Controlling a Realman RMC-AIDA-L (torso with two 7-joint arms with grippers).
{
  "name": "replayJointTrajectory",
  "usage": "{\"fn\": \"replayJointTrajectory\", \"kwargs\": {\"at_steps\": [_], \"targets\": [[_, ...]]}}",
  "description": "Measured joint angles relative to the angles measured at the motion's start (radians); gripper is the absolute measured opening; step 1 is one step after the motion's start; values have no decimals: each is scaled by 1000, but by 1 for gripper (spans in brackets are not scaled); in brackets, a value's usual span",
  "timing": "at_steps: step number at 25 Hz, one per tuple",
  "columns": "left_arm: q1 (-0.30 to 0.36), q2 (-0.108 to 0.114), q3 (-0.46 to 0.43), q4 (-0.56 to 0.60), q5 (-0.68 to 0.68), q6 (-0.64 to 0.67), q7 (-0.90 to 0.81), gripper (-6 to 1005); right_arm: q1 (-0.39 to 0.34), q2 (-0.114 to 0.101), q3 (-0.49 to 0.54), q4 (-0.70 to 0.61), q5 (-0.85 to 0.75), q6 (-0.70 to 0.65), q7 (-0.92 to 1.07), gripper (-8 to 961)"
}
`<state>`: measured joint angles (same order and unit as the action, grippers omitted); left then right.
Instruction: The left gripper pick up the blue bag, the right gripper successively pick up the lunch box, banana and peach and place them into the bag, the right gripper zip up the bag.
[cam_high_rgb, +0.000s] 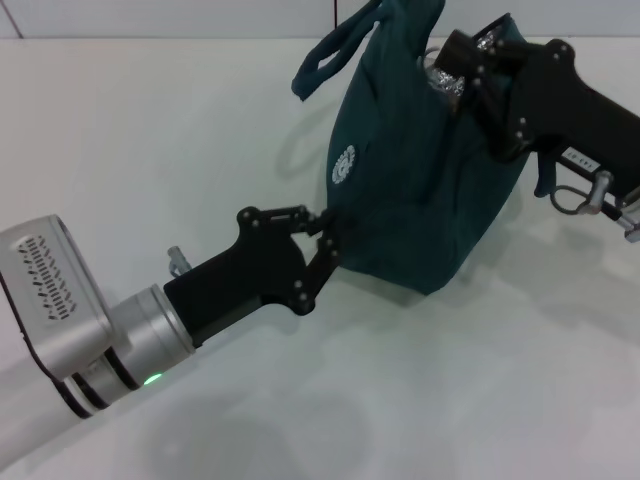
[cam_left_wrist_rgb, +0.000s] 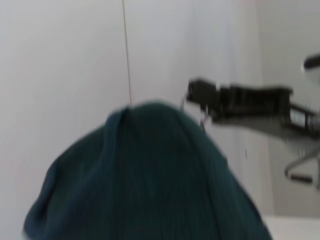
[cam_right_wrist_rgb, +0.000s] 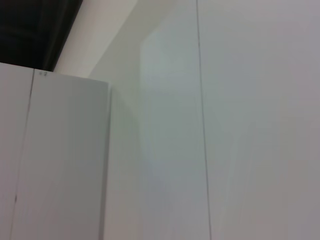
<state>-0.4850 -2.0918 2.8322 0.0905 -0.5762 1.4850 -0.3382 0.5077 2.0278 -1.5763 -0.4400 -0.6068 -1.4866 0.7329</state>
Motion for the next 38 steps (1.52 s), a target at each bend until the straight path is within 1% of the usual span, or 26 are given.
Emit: {"fn": "replayJointTrajectory", "kwargs": {"at_steps": [7, 12, 14, 18, 21, 26, 31, 37, 38], "targets": [[9, -1, -3, 58, -39, 85, -8, 153, 0, 0, -24, 5, 0, 1, -1, 15], [1, -3, -3, 86, -63, 83, -30, 371, 0, 0, -38, 15, 10, -1, -4, 15], [-16, -6, -4, 92, -91, 71, -71, 589, 0, 0, -61, 16, 34, -1, -9, 15], [-39, -8, -4, 102, -130, 30, -95, 622, 0, 0, -96, 19, 75, -1, -31, 15], [-48, -8, -4, 109, -159, 0, -96, 647, 0, 0, -100, 19, 78, -1, -33, 15], [-49, -5, -4, 102, -183, -5, -94, 689, -1, 0, -101, 24, 99, 0, -28, 15], [-49, -2, -3, 87, -179, 0, -90, 447, -2, 0, -100, 25, 116, 9, -24, 15], [-49, -1, 4, 69, -140, 18, -75, 294, -3, 0, -101, 50, 173, 10, -24, 15], [-49, -1, 4, 68, -138, 19, -68, 285, -3, 0, -101, 51, 175, 10, -24, 15]]}}
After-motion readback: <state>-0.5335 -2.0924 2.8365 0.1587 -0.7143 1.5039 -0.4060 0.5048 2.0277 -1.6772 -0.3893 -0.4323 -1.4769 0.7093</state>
